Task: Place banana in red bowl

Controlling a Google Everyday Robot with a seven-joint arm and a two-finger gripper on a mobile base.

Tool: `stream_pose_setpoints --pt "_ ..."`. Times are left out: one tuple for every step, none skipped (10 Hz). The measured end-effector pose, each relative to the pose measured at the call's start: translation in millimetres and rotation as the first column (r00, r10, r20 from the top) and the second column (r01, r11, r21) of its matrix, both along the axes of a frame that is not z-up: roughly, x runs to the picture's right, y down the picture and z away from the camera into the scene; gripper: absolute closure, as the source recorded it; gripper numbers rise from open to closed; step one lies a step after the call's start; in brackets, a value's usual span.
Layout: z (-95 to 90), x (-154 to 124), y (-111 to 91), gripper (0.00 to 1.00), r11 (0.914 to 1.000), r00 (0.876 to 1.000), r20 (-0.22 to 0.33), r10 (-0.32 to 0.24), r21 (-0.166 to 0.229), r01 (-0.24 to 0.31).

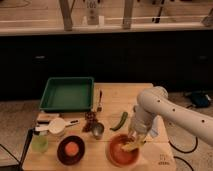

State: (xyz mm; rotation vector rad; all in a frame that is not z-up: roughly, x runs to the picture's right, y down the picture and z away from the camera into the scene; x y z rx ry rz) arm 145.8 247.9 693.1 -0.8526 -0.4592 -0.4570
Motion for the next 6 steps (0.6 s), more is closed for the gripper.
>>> stream_pose_setpoints --pt "0.1 1 0 0.41 1.0000 1.000 0.001 -0.001 0.000 0.001" --pt "0.0 2 0 0.33 1.0000 1.000 0.003 -0.001 0.000 0.001" --pt "-0.3 4 0 0.23 1.0000 1.000 0.004 -0.001 0.000 0.001" --pt "-0.2 4 0 0.20 1.0000 1.000 0.007 -0.001 0.001 0.001" --pt "0.7 6 -1 0.20 1.0000 1.000 0.011 -0.002 0.003 0.002" --pt "1.3 11 -1 0.20 1.0000 1.000 0.011 0.002 0.006 -0.002"
